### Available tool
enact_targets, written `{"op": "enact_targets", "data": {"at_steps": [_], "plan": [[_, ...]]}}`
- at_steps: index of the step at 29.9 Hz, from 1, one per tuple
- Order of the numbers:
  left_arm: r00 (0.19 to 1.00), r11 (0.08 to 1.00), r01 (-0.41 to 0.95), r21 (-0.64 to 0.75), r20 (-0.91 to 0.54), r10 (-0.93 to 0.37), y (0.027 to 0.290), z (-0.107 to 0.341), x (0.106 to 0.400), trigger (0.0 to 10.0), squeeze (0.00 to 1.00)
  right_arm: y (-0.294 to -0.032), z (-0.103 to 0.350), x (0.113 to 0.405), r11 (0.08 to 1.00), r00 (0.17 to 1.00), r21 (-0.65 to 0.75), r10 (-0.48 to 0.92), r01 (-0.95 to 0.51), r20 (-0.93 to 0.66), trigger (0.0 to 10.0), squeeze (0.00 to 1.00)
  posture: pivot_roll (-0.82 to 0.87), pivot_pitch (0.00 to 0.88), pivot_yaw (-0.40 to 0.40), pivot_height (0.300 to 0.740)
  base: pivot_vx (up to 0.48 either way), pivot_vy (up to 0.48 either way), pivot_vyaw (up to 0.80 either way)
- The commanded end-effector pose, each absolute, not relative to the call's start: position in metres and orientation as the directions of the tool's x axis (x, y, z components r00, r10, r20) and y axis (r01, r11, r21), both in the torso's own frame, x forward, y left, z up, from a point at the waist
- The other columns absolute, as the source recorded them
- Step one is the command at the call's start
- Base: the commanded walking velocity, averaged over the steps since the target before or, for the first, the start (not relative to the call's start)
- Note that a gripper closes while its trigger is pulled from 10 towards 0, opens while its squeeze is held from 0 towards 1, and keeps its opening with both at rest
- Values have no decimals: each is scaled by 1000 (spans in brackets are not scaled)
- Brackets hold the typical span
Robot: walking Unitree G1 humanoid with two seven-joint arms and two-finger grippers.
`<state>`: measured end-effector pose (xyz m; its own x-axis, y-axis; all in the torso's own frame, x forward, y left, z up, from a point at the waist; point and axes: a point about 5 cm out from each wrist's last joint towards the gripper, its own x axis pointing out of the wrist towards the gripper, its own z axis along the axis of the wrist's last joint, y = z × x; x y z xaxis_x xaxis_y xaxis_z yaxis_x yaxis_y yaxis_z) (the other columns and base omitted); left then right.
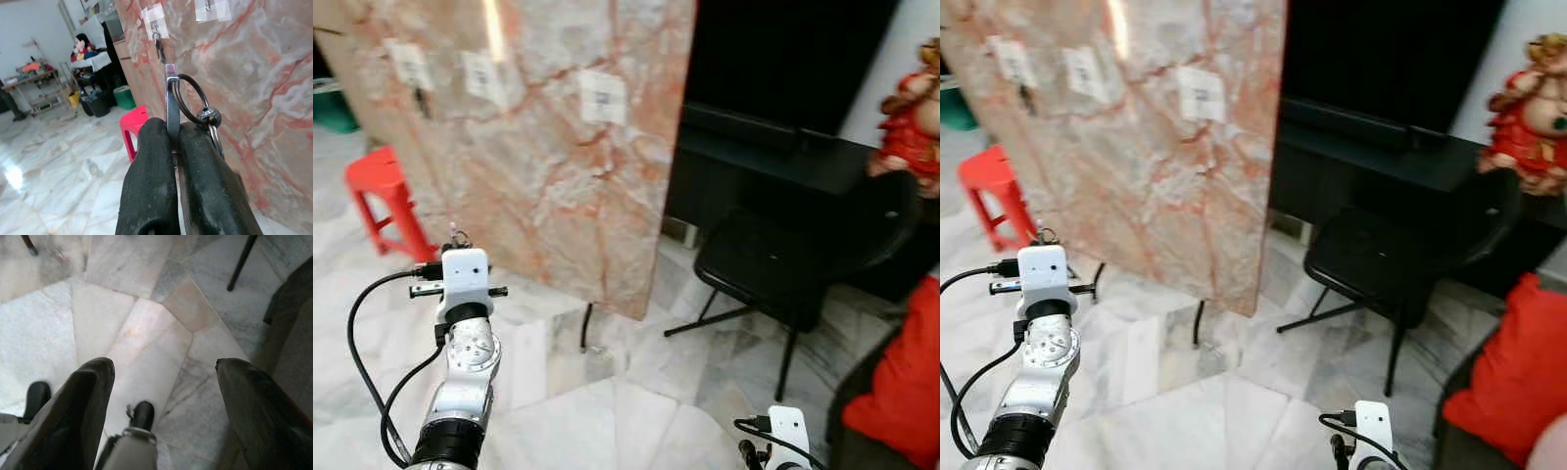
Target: Hang keys on a hook
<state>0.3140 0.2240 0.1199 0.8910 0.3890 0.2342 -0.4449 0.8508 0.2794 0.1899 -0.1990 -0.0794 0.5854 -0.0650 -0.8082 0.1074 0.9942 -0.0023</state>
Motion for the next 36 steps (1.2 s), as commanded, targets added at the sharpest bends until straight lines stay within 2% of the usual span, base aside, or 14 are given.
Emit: {"op": "enact_targets", "data": {"at_steps": [1,23,25,26,27,28,29,30,31,32,33,36], "plan": [[894,864,-421,277,286,344,214,134,319,10000,0,-203,-80,187,991,577,-5,-83,136,-813,10000,0,10,0,-62,723,0,0,0],[892,874,-414,253,304,334,204,140,319,10000,0,-200,-81,186,992,578,-4,-76,124,-813,10000,0,12,0,-53,723,0,0,0],[890,894,-425,143,248,384,210,136,319,10000,0,-200,-82,185,993,573,-5,-72,119,-816,10000,0,12,0,-50,723,276,0,0],[890,894,-425,143,248,384,210,136,319,10000,0,-200,-82,185,993,573,-5,-72,119,-816,10000,0,12,0,-50,723,277,0,0],[916,924,-381,36,146,373,212,127,322,10000,0,-199,-82,184,993,570,-6,-72,116,-819,10000,0,10,0,-50,723,281,0,0],[916,924,-381,36,146,373,212,127,322,10000,0,-199,-82,184,993,570,-6,-72,116,-819,10000,0,10,0,-50,723,281,0,0],[952,951,-301,67,79,295,208,118,325,10000,0,-199,-82,184,993,569,-7,-72,116,-819,10000,0,12,0,-51,723,0,0,0],[990,970,-117,215,-57,132,197,96,326,10000,0,-200,-83,183,993,567,-8,-72,115,-821,10000,0,17,0,-50,723,0,0,0],[977,938,16,347,-206,60,194,74,320,10000,0,-200,-83,183,993,565,-10,-73,114,-822,10000,0,16,0,-49,723,0,0,0],[977,938,16,347,-206,60,194,74,320,10000,0,-200,-83,183,993,565,-10,-73,114,-822,10000,0,16,0,-49,723,0,0,0],[955,863,130,488,-296,23,197,56,311,10000,0,-200,-83,182,994,564,-10,-72,113,-822,10000,0,12,0,-46,723,0,0,0],[930,754,207,624,-364,47,204,43,303,10000,0,-199,-83,182,994,564,-9,-72,112,-823,10000,0,7,0,-46,723,0,0,0]]}}
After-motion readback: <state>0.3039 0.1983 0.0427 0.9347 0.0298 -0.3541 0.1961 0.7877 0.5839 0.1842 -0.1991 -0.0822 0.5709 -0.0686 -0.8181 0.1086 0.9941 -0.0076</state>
